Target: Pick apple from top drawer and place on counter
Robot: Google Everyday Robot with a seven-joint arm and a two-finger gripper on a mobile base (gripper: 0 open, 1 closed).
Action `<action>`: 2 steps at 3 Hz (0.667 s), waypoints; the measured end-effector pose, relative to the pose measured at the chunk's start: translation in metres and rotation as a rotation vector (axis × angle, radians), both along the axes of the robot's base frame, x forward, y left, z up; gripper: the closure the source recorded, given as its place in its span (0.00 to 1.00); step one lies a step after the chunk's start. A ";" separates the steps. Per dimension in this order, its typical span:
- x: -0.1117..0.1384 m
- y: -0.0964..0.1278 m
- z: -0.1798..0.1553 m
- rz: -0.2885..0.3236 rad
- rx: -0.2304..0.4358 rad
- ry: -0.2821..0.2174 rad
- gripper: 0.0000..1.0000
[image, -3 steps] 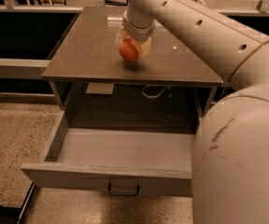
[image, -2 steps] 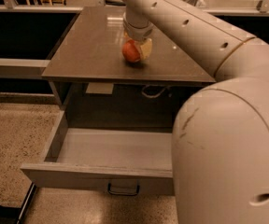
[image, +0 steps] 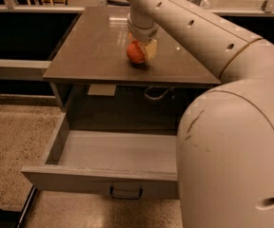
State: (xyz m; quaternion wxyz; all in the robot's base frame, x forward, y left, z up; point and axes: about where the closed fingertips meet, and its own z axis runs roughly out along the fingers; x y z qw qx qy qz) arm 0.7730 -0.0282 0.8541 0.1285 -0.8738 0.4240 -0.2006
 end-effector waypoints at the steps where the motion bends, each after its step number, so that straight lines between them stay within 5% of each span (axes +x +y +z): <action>1: 0.000 0.000 0.000 0.000 0.000 0.000 0.14; 2: 0.000 0.000 0.000 0.000 0.000 0.000 0.00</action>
Offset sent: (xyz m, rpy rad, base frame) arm 0.0000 0.0000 0.0000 0.0000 0.0000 0.0000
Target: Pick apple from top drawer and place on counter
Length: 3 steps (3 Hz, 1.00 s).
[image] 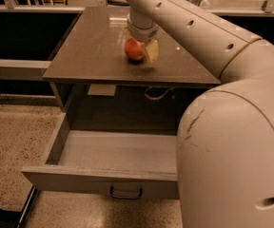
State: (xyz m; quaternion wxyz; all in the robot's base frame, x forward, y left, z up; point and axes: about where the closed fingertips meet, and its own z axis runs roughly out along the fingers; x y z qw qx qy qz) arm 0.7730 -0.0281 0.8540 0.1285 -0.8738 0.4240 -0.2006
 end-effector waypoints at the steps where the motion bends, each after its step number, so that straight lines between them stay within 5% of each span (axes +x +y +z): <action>1: 0.000 0.000 0.000 0.000 0.000 0.000 0.00; 3: -0.007 -0.003 0.022 0.061 0.040 0.082 0.00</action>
Offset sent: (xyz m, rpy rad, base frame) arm -0.0012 0.0095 0.0211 0.0154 0.0589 0.0437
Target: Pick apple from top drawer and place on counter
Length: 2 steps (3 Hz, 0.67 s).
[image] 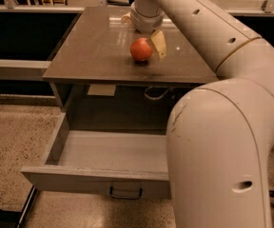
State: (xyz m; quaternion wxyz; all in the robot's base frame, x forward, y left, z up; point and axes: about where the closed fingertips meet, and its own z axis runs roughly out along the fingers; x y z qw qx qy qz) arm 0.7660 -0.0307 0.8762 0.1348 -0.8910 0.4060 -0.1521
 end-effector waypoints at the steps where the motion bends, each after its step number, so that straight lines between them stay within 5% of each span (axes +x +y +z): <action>1: -0.007 -0.024 0.026 -0.027 0.087 0.019 0.00; 2: -0.006 -0.024 0.031 -0.027 0.106 0.013 0.00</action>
Offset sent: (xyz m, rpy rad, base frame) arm -0.0069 -0.0227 0.0243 0.0827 0.0181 -0.0251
